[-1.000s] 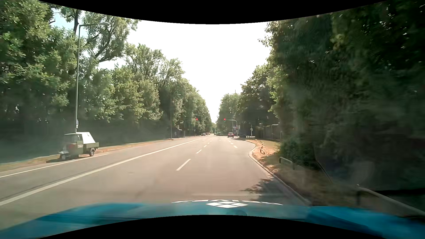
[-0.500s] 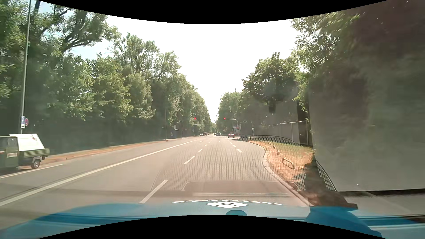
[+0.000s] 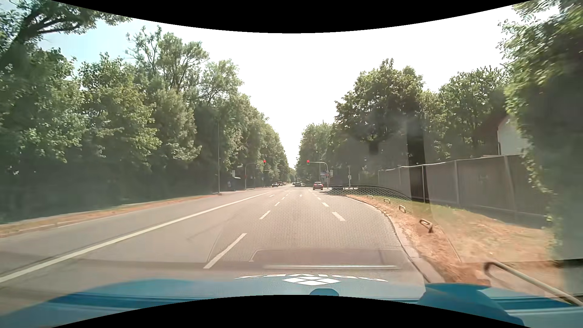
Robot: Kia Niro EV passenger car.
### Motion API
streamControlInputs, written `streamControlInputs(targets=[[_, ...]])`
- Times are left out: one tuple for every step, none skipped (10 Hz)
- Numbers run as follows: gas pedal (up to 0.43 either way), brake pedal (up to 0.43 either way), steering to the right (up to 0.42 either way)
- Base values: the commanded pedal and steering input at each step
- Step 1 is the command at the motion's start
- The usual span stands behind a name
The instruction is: Follow the waypoints while adhering to traffic rules and regulations
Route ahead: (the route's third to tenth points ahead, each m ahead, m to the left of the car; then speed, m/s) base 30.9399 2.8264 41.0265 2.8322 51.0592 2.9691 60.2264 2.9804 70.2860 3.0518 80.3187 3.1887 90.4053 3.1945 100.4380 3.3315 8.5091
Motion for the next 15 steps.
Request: streamControlInputs(targets=[[0.000, 0.122, 0.000], [0.000, 0.122, 0.000], [0.000, 0.122, 0.000], [0.000, 0.122, 0.000], [0.000, 0.128, 0.000], [0.000, 0.128, -0.001], [0.000, 0.134, 0.000], [0.000, 0.128, 0.000], [0.000, 0.134, -0.001], [0.000, 0.134, -0.002], [0.000, 0.134, -0.002], [0.000, 0.140, -0.002], [0.000, 0.146, -0.002], [0.000, 0.152, -0.003], [0.000, 0.152, -0.003]])
